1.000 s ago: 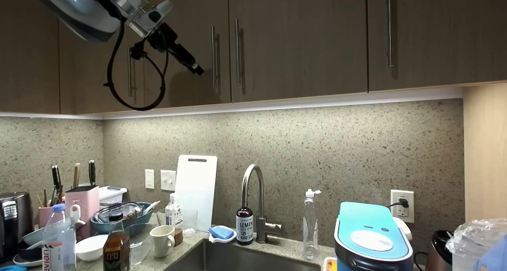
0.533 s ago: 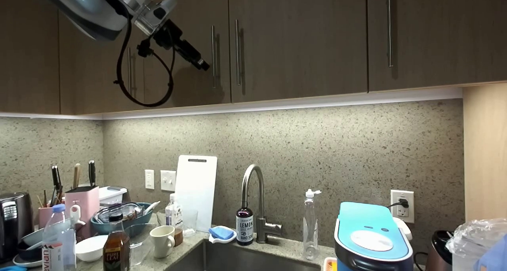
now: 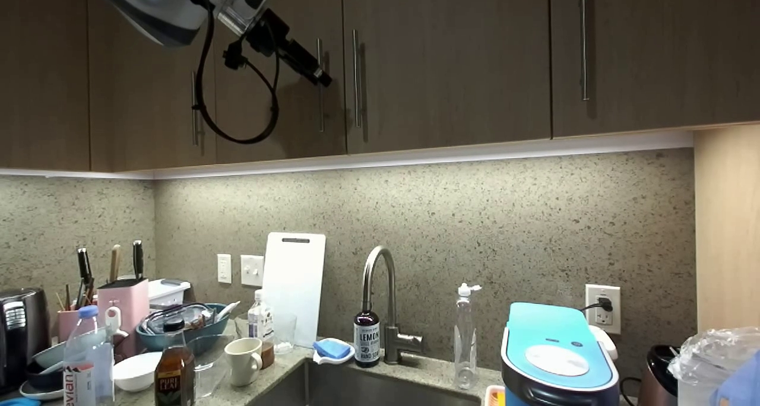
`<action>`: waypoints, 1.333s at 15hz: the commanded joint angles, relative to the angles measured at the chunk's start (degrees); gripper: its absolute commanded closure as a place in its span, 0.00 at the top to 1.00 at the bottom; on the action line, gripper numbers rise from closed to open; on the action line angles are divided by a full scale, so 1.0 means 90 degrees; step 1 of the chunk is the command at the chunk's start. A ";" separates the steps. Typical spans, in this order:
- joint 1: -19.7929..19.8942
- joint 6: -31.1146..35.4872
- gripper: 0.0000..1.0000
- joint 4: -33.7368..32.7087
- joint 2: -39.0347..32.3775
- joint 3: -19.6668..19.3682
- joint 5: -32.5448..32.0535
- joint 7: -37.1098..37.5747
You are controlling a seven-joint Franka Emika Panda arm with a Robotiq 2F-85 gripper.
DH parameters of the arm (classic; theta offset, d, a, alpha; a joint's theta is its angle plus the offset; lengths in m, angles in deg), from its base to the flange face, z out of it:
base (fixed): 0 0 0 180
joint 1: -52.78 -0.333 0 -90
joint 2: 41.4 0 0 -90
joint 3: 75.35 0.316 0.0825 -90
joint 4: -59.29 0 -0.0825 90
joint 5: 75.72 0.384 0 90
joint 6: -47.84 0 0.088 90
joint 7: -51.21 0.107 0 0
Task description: Open the left cabinet door
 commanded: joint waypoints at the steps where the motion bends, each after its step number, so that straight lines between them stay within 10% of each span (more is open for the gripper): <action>1: -0.0197 0.0171 1.00 -0.0040 -0.0121 -0.0162 0.0044 -0.0165; 13: -0.0334 0.0862 1.00 -0.0006 -0.0216 -0.0468 0.0736 -0.1118; 14: -0.0334 0.0841 0.75 -0.0014 -0.0204 -0.0472 0.0768 -0.1131; 20: -0.0343 0.0960 0.39 0.0017 -0.0091 -0.0481 0.0816 -0.1150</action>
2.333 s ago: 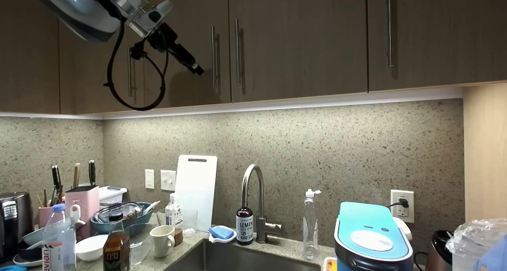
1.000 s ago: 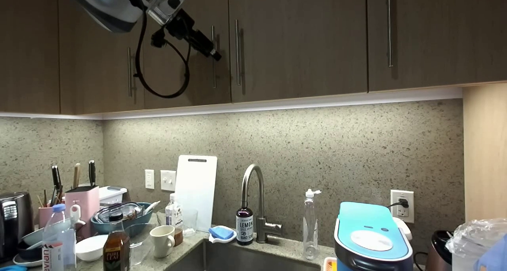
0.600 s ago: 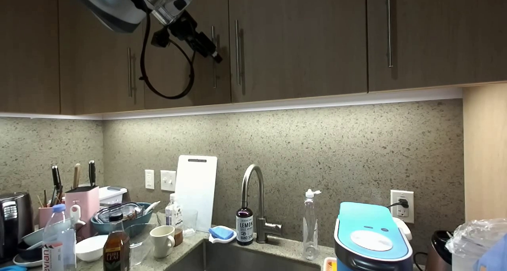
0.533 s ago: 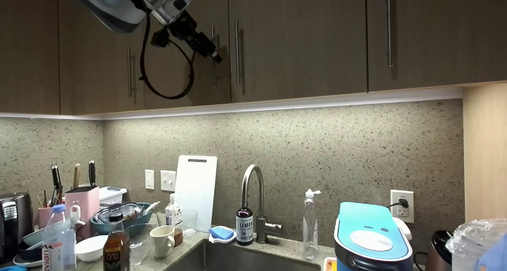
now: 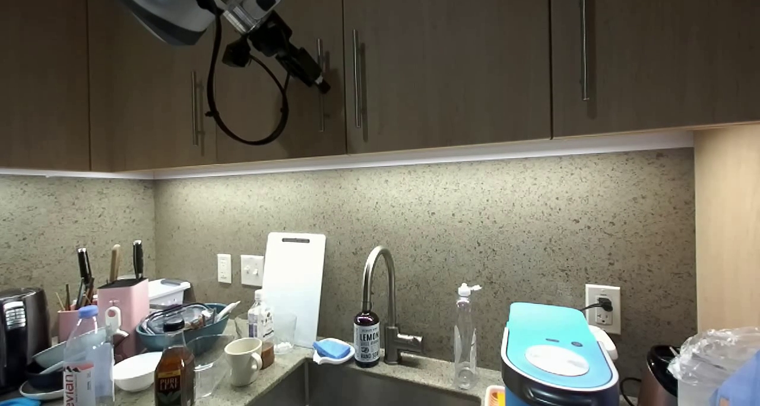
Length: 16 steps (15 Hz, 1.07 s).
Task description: Open the left cabinet door
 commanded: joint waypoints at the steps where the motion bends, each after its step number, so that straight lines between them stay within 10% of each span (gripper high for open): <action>1: 0.0077 0.0078 0.33 0.0025 0.0070 -0.0007 0.0152 -0.0078; 6: 0.0090 0.0076 0.03 0.0059 0.0144 -0.0103 0.0232 -0.0117; 16: 0.0141 -0.1270 0.03 0.0249 0.0652 0.0503 -0.0219 0.0548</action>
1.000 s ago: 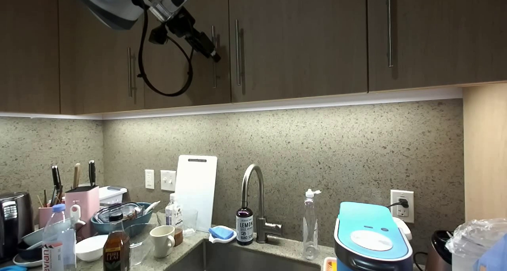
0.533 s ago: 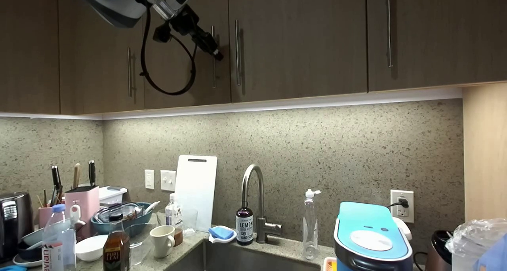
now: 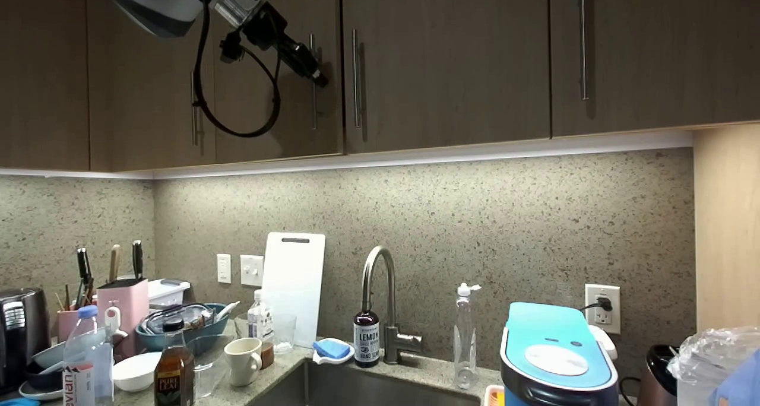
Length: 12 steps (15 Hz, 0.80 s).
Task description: Open the left cabinet door
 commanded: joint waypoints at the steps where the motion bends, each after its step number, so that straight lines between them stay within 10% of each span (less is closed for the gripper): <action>1: -0.0093 -0.0571 0.03 0.0206 0.0396 0.0239 0.0056 0.0250; 12: -0.0235 -0.0926 0.03 0.0355 0.0643 0.0628 0.0102 0.0845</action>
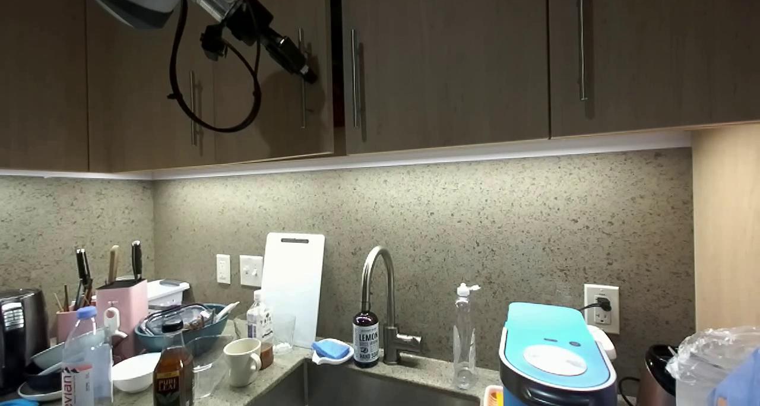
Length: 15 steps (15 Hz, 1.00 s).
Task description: Open the left cabinet door
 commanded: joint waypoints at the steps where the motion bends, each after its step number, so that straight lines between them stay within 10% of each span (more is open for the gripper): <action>1: -0.0165 -0.0491 0.03 0.0268 0.0395 0.0519 0.0033 0.0919; 15: -0.0815 -0.3054 0.02 -0.0043 0.0310 0.1827 -0.0967 0.2546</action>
